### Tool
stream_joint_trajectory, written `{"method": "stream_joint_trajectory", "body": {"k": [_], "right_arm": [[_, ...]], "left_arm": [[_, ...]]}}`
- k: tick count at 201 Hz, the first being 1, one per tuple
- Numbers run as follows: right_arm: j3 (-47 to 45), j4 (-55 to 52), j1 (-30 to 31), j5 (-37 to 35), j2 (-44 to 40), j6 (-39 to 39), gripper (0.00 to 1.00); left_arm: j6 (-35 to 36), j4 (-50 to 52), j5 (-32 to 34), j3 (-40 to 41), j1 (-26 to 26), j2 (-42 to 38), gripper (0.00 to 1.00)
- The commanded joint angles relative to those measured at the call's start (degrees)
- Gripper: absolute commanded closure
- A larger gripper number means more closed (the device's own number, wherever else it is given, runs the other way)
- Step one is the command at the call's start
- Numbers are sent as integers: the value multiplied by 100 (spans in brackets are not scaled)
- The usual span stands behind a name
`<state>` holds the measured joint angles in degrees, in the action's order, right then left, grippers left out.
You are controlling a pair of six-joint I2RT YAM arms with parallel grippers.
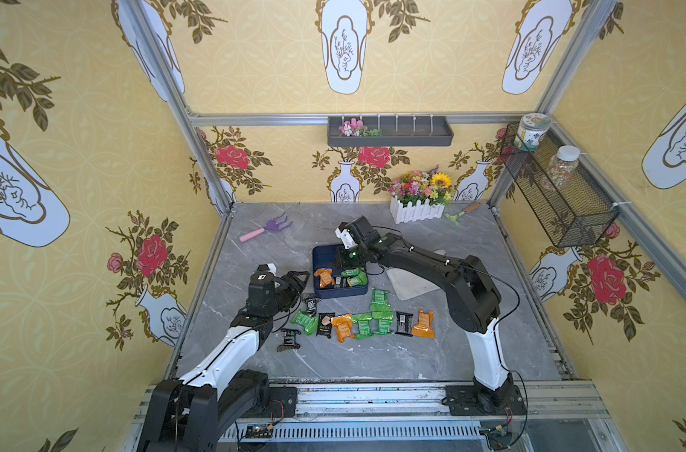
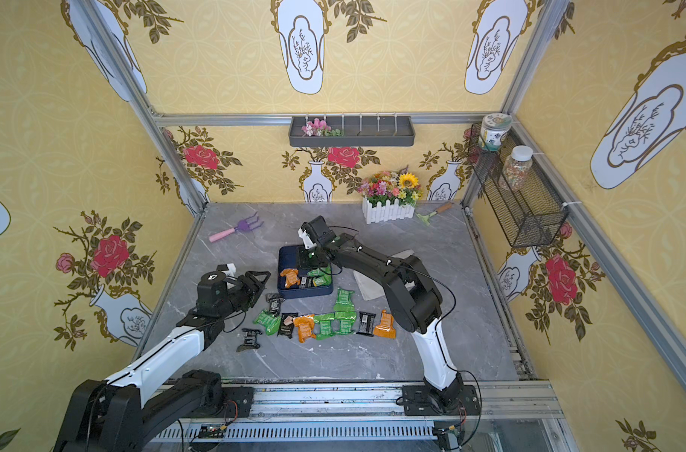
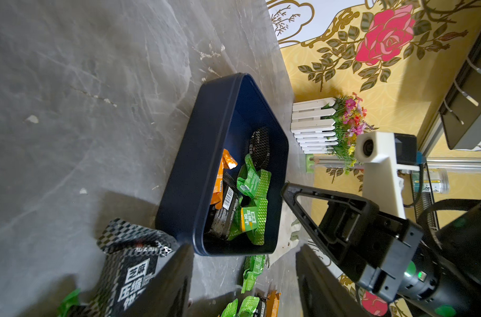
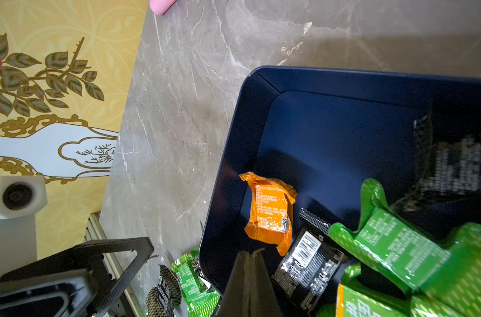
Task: Take the cookies out of the storage box
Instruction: Pick up the cookie from the storage box.
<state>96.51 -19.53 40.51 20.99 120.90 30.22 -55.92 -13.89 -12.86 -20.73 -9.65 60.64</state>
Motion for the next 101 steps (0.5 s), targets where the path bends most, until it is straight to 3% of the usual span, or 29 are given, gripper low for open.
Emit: {"method": "stream_joint_trajectory", "body": {"k": [1, 13, 28, 61, 101], "right_arm": [[161, 206, 2, -73, 165, 76, 83], [302, 137, 1, -127, 314, 89, 59], [450, 102, -3, -183, 519, 65, 48], [766, -39, -51, -180, 933, -169, 47], [1071, -125, -96, 420, 1334, -439, 44]], "left_arm": [[20, -243, -84, 54, 0, 171, 36], [3, -326, -128, 61, -2, 295, 36], [2, -409, -190, 45, -2, 437, 36], [2, -539, -301, -39, -2, 723, 37], [46, -653, -383, -108, -2, 1038, 38]]}}
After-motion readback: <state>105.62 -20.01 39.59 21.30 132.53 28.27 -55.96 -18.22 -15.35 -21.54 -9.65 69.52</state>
